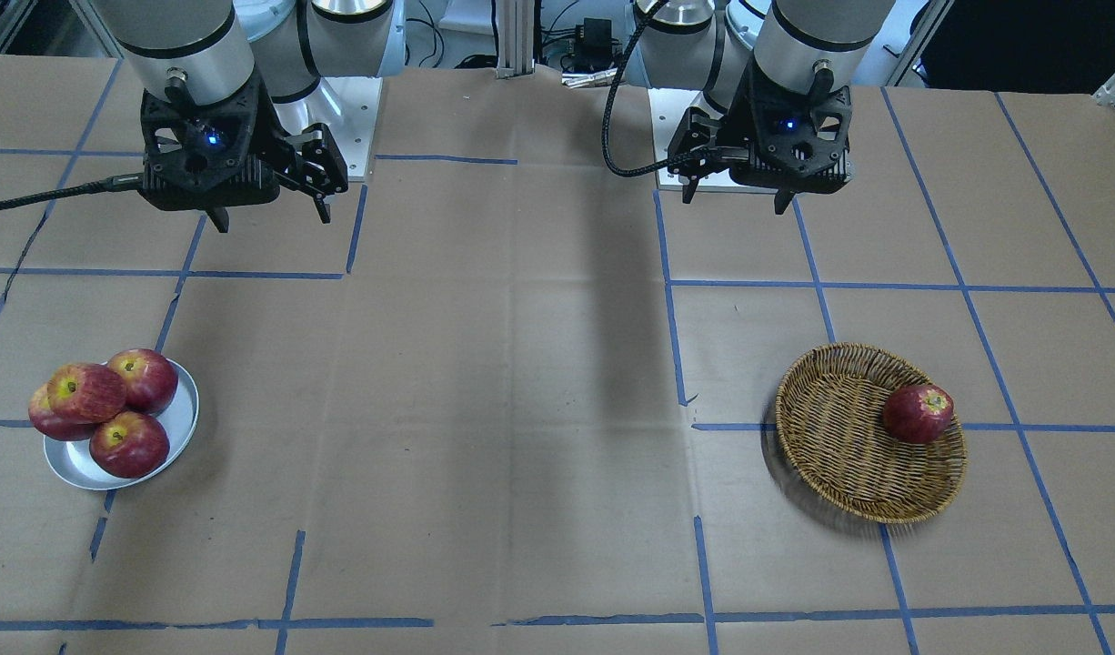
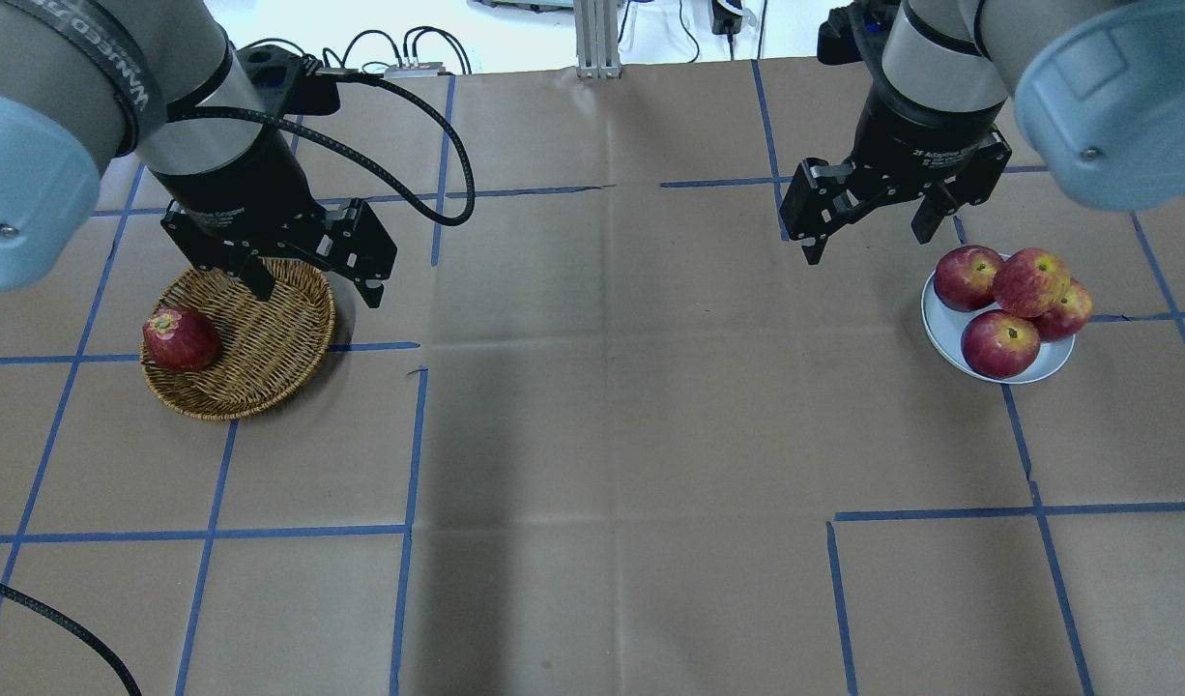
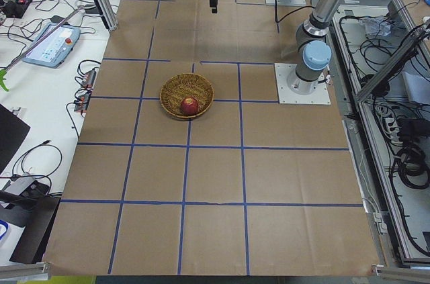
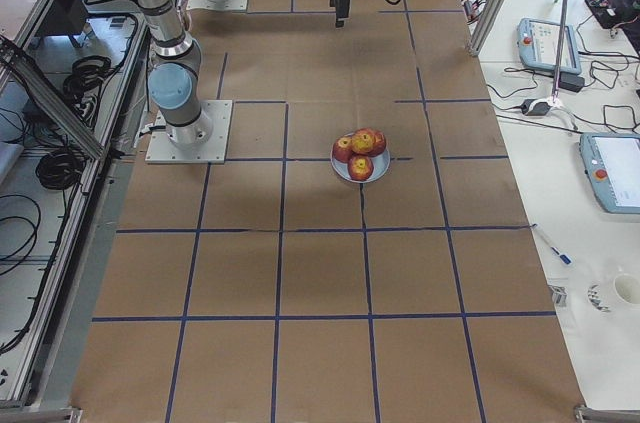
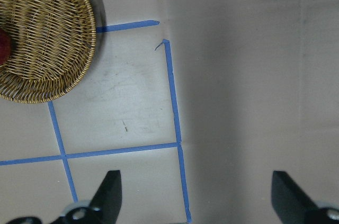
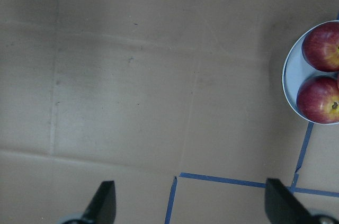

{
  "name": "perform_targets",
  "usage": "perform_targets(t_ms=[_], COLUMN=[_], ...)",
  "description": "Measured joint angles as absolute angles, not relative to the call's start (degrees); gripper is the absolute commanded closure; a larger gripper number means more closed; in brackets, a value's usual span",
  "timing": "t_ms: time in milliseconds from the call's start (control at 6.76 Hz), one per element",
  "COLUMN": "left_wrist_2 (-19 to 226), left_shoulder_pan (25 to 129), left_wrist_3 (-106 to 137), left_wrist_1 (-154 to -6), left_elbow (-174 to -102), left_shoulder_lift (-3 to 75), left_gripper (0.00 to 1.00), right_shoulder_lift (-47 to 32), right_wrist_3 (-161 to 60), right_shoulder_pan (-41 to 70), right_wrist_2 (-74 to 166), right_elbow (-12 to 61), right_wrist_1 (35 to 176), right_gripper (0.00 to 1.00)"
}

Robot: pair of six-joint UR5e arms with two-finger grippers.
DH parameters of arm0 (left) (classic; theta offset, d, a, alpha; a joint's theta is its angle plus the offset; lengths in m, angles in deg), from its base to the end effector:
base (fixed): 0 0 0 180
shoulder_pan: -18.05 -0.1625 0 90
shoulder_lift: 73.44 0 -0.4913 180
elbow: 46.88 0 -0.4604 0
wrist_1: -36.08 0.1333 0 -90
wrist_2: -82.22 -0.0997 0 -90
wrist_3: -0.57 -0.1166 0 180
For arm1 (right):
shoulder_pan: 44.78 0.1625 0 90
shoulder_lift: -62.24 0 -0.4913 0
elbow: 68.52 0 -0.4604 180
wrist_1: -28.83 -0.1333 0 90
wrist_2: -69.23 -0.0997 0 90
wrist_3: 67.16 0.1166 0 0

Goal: Transfer apple from basket to plate

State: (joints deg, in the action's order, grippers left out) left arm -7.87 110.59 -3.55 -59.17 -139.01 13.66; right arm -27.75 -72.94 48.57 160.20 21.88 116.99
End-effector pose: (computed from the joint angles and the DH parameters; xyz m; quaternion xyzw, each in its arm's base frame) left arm -0.1563 -0.5194 0.5353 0.0581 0.9975 0.0391 0.0002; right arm 0.1636 -0.5469 0.5301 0.0797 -0.9966 -0.0198 0.0080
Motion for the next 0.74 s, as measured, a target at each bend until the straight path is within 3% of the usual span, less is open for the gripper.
perform_targets(t_ms=[739], left_wrist_2=[-7.9], left_shoulder_pan=[110.6], left_wrist_3=[-3.6], left_wrist_1=[-59.2], left_elbow=[-139.0], left_shoulder_lift=[13.6], left_gripper=[0.01], right_shoulder_lift=[-27.7], right_wrist_3=[-73.2], right_shoulder_pan=[47.2], right_wrist_2=[160.2], right_elbow=[21.9], right_wrist_1=[117.3], right_gripper=[0.0])
